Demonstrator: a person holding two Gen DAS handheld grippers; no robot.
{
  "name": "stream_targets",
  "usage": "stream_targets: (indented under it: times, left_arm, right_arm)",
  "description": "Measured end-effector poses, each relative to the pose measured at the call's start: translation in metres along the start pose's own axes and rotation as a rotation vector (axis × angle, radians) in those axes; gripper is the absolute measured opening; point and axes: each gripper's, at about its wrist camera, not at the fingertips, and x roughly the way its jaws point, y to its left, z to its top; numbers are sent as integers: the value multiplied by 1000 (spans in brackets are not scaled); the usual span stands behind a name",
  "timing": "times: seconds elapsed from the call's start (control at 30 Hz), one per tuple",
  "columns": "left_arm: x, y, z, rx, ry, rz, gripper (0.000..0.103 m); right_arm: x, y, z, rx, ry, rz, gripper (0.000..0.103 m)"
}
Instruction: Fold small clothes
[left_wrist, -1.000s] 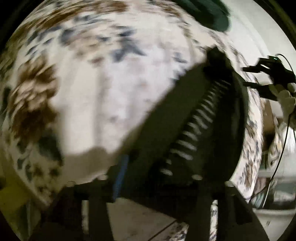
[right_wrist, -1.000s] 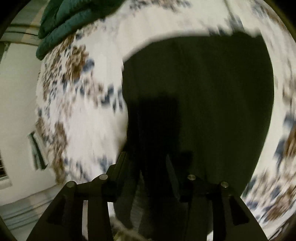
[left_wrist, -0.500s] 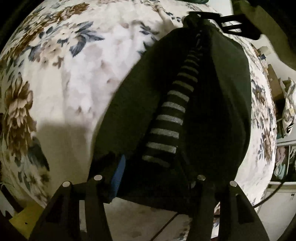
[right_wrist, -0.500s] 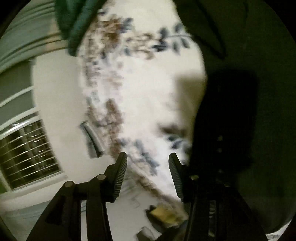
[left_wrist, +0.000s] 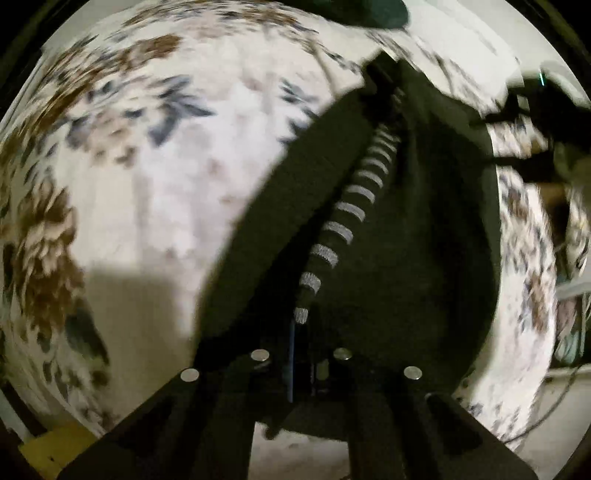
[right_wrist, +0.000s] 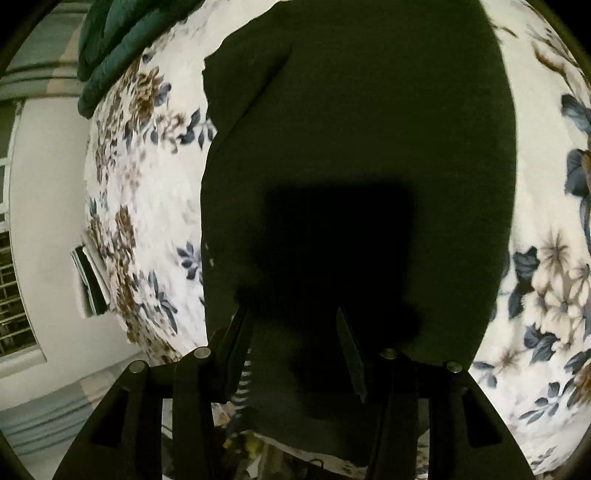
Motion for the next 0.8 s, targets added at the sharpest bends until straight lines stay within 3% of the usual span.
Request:
stream_targets:
  times: [0.13, 0.3, 0.43, 0.5, 0.63, 0.77, 0.8]
  left_arm:
    - [-12, 25, 3, -65, 1, -37, 3]
    - [-9, 21, -1, -64, 15, -36, 3]
    - [-8, 16, -1, -61, 8, -31, 3]
    - [-6, 16, -1, -64, 10, -33, 3]
    - [8, 12, 0, -32, 60, -57, 6]
    - [36, 15, 2, -41, 135, -69, 12]
    - [40, 14, 3, -33, 127, -68, 11]
  right_arm:
    - [-1, 9, 8, -27, -26, -25, 50]
    - [2, 19, 24, -19, -30, -25, 50]
    - [-9, 38, 70, -15, -123, -49, 51]
    - [-11, 51, 100, -7, -171, -71, 59]
    - [8, 83, 166, -50, -173, -210, 63]
    - [39, 98, 199, -87, -131, -363, 63]
    - [43, 100, 202, -91, -124, -390, 57]
